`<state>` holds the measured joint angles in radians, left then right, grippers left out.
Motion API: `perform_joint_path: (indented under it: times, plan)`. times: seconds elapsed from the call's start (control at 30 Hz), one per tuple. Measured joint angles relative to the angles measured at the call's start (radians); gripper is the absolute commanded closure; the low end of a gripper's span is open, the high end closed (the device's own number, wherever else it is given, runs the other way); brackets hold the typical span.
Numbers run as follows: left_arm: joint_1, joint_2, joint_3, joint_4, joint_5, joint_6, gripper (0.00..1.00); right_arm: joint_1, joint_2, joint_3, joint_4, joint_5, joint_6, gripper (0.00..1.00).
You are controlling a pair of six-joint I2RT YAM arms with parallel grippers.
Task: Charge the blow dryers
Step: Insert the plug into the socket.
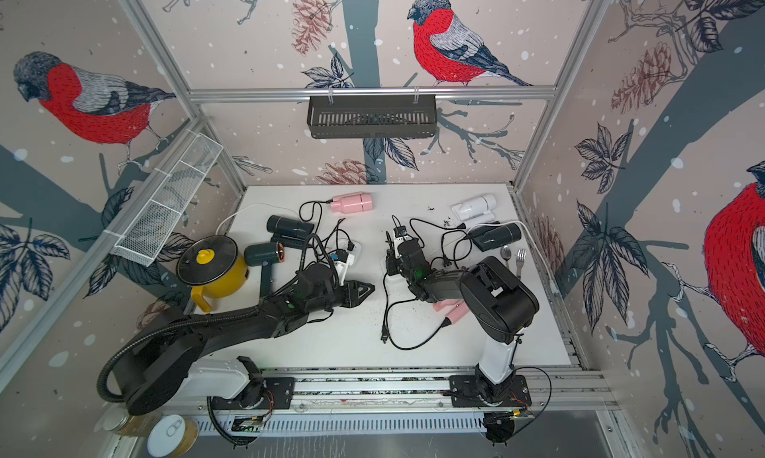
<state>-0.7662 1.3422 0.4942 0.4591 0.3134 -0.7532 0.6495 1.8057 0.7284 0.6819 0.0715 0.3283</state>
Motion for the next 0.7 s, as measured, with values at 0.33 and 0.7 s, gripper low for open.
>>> perform_joint_path:
  times: [0.33, 0.7]
  plan:
    - [0.0, 0.0, 0.0, 0.0, 0.0, 0.0, 0.62, 0.05, 0.038, -0.034, 0.109, 0.103, 0.016, 0.95]
    - [0.0, -0.002, 0.002, -0.003, -0.001, 0.0, 0.63, 0.141, 0.055, -0.104, 0.231, 0.296, 0.011, 0.94]
